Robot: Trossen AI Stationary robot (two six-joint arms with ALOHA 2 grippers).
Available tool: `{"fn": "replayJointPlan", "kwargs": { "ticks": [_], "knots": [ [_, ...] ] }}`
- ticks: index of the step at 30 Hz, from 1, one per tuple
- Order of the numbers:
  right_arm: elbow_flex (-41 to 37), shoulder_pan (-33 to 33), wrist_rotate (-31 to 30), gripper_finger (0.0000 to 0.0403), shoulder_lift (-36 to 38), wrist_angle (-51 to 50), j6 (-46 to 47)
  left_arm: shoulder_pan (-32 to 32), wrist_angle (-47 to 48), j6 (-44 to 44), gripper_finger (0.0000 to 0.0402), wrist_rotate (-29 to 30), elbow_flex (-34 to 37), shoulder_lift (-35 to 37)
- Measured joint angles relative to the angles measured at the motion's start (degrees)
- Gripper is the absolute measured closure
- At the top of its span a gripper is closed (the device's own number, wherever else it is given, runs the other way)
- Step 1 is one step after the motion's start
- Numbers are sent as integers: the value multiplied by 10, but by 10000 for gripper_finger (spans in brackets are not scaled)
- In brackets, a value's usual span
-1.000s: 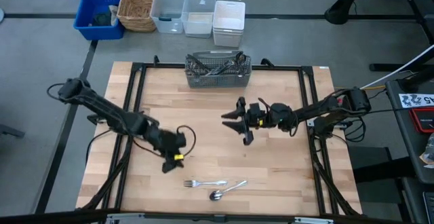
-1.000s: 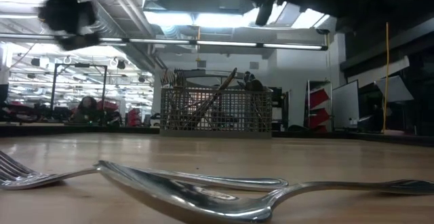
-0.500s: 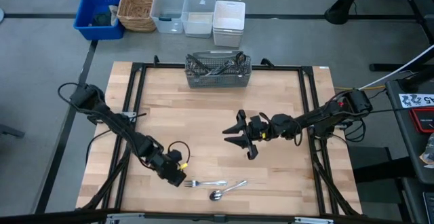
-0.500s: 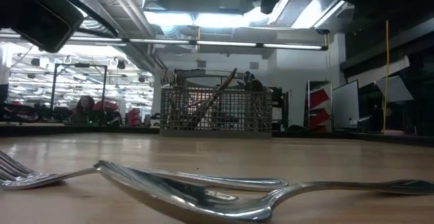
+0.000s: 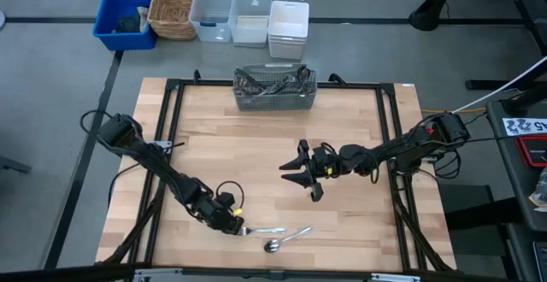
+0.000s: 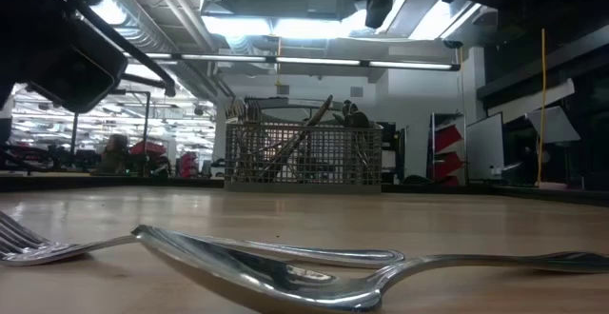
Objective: Sort silverware
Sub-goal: Put the silver fork into the dishwasher utensil holder
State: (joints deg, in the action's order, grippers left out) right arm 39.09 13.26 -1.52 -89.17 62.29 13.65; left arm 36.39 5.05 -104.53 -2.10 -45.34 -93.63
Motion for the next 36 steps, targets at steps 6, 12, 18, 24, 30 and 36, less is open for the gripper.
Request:
{"fn": "replayJointPlan", "kwargs": {
  "ticks": [6, 12, 18, 24, 30, 36],
  "knots": [
    [0, 0, 0, 276, 0, -13, 0, 0, -19, -16, 254, 16, 0, -26],
    [0, 0, 5, 276, 0, -16, 0, -1, -17, -14, 290, 60, 0, -27],
    [0, 0, 6, 276, 0, -22, 0, -1, -17, -2, 375, 62, 0, -27],
    [0, 0, 6, 276, 0, -25, 0, -1, -17, -1, 383, 62, 0, -27],
    [0, 0, 6, 276, 0, -25, 0, -1, -13, -1, 356, 61, 0, -27],
    [0, 0, 7, 276, 0, -25, 0, -5, -13, -6, 319, 1, 0, -27]
  ]
}}
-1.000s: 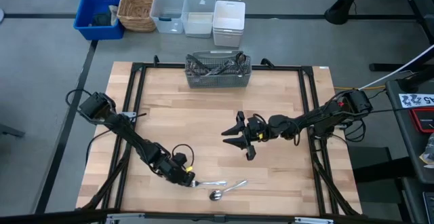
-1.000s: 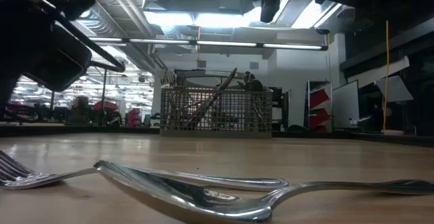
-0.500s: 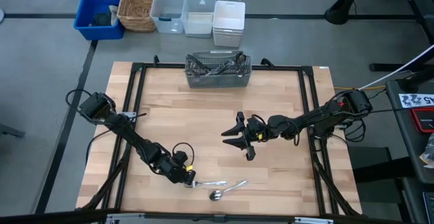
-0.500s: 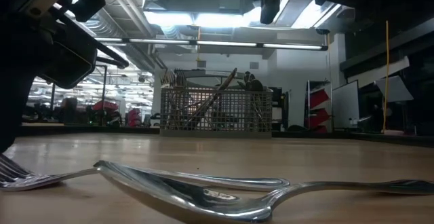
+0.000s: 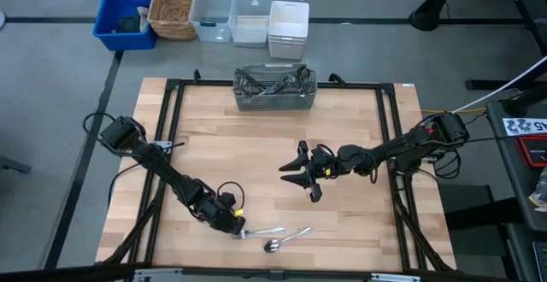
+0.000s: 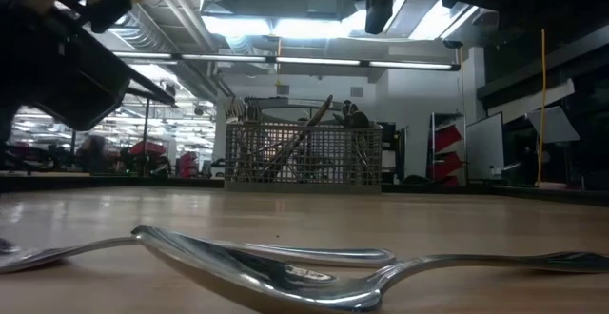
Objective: Sort silverware
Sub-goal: Put the silver fork into the dishwasher utensil holder
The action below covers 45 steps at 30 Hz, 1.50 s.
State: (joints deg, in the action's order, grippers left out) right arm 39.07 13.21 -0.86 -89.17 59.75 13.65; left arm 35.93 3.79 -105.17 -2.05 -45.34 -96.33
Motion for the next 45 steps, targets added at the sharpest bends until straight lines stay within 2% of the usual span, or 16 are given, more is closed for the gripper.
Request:
{"fn": "replayJointPlan", "kwargs": {
  "ticks": [2, 8, 17, 39, 45],
  "knots": [
    [0, 0, 0, 276, 0, 0, 0, -1, 0, -6, 306, -19, 0, 0],
    [0, 0, 0, 276, 0, -1, 0, -1, -3, -42, 287, -23, 0, 0],
    [0, 0, 5, 276, 0, -4, 0, 5, -53, -46, 286, -38, 0, 0],
    [0, 0, 5, 276, 0, -22, 0, 9, -45, -59, 286, -20, 0, 0],
    [0, 0, 5, 276, 0, -21, -4, 9, -77, -69, 286, -20, 0, -19]
  ]
}}
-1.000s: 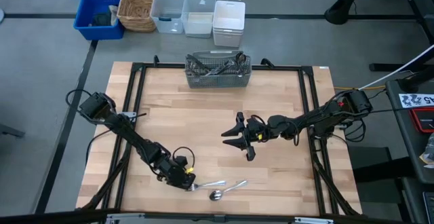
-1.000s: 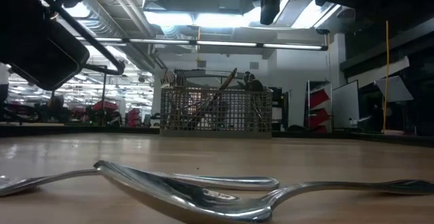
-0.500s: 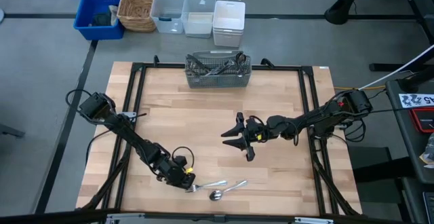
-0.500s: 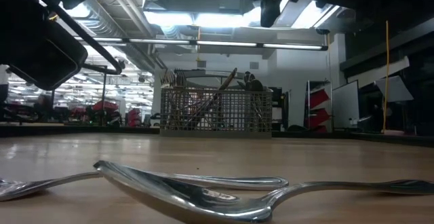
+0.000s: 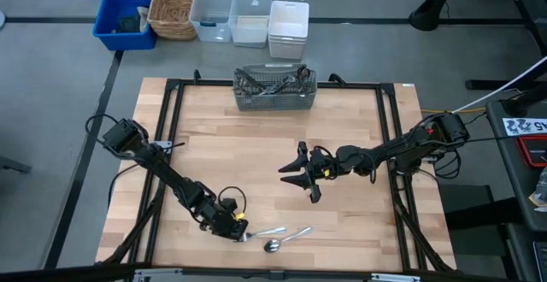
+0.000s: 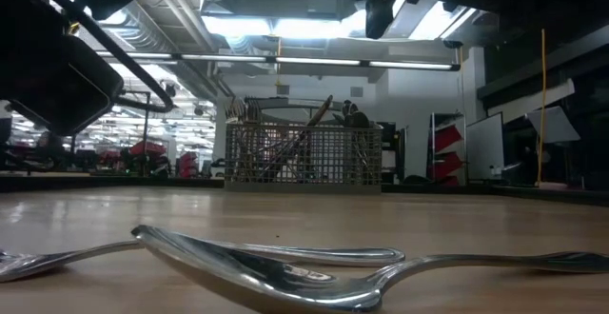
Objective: Sort silverware
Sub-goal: Put the silver fork into the dishwasher utensil holder
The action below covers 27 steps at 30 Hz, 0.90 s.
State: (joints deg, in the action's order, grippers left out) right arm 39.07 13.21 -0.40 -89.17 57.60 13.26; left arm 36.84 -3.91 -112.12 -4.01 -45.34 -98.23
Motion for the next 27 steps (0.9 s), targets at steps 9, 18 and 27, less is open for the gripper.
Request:
{"fn": "replayJointPlan", "kwargs": {
  "ticks": [9, 18, 27],
  "knots": [
    [0, -1, 0, 276, 0, -2, 0, 0, -26, 2, 290, 2, 0, -20],
    [0, -1, 0, 276, 0, -8, -1, 0, -32, 16, 394, 2, -1, -19],
    [0, -1, -7, 276, 9, -4, -16, -18, -14, 68, 399, 3, 0, 11]
  ]
}}
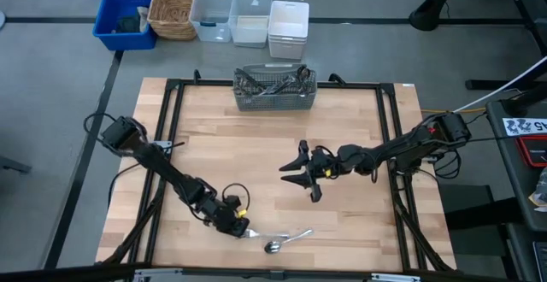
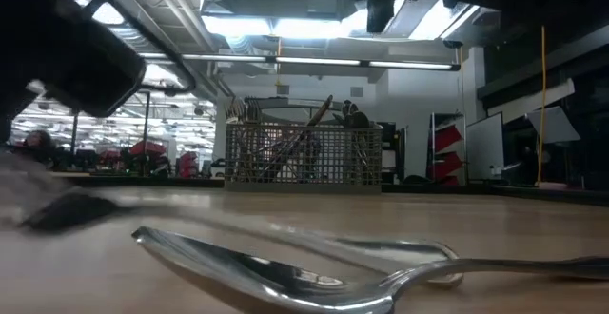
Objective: Sort silverware
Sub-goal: Put the silver fork into the dishwasher utensil holder
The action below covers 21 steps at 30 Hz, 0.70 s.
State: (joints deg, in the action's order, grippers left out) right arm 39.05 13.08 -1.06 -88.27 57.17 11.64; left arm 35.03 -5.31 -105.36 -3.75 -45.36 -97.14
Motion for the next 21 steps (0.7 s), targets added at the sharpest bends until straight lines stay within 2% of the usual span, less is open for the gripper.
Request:
{"fn": "replayJointPlan", "kwargs": {
  "ticks": [6, 12, 17, 21],
  "knots": [
    [0, 0, -3, 276, 46, -2, -76, -38, 146, 48, 401, 50, 0, 91],
    [0, -2, -46, 276, 102, -3, -92, -103, 339, 110, 401, 141, -4, 248],
    [0, -16, -49, 276, 129, -5, -91, -187, 515, 208, 401, 267, -54, 374],
    [0, -30, -48, 276, 132, -9, -91, -262, 582, 341, 401, 397, -106, 438]
  ]
}}
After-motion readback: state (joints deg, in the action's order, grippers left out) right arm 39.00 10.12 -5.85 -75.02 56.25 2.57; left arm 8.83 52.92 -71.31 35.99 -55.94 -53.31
